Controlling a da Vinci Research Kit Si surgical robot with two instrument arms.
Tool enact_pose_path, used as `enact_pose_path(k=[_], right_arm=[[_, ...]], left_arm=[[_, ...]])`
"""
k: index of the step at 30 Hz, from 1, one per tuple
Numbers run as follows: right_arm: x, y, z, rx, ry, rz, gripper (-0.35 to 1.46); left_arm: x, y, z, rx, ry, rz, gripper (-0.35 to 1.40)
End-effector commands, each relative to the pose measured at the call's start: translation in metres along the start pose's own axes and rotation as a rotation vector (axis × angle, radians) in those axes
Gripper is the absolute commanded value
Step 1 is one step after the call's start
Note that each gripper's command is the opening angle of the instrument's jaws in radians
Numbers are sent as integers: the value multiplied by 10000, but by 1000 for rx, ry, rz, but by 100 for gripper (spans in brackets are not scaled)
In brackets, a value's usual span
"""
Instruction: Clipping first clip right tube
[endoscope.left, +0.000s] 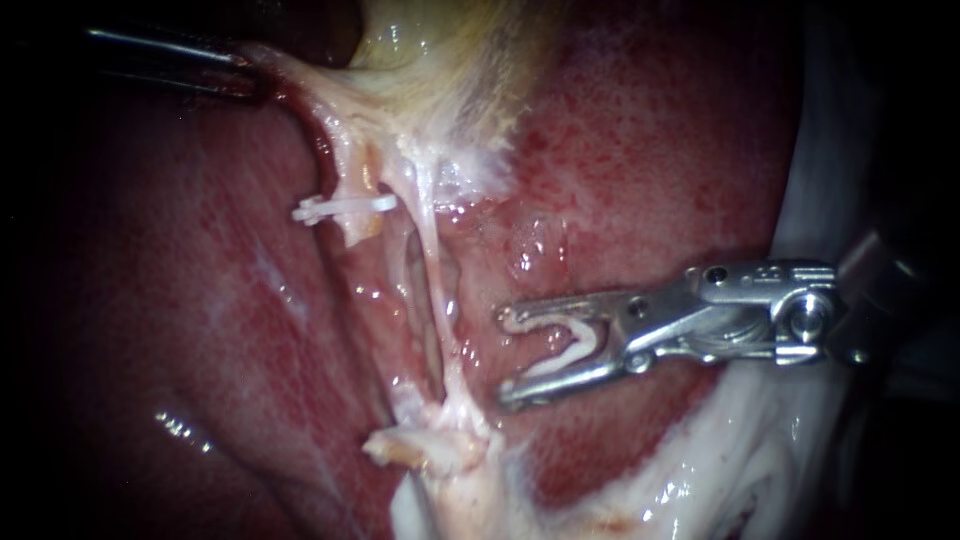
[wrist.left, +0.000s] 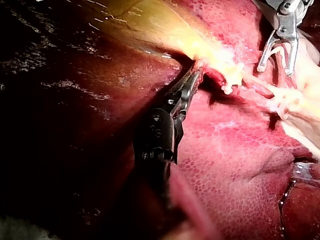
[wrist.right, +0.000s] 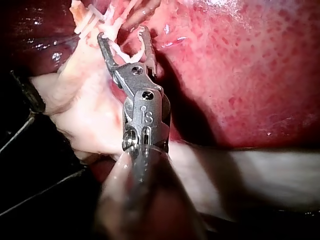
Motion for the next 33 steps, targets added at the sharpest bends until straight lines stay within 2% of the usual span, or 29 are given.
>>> enact_pose_path(k=[1, 10, 15, 24, 29, 33], right_arm=[[-3, 2, 5, 1, -2, -1, 49], [-14, 9, 31, 9, -9, -2, 49], [-19, 12, 50, 33, -14, 4, 49], [-14, 15, 70, 82, 21, 23, 49], [-11, 8, 71, 103, 41, 33, 49], [-4, -4, 72, 149, 79, 53, 49]], left_arm=[[0, 0, 0, 0, 0, 0, -35], [0, 0, 0, 0, 0, 0, -35], [0, 0, 0, 0, 0, 0, -35], [0, 1, 0, 0, 0, 0, -35], [0, 0, 0, 0, 0, 0, -35], [0, 0, 0, 0, 0, 0, -35]])
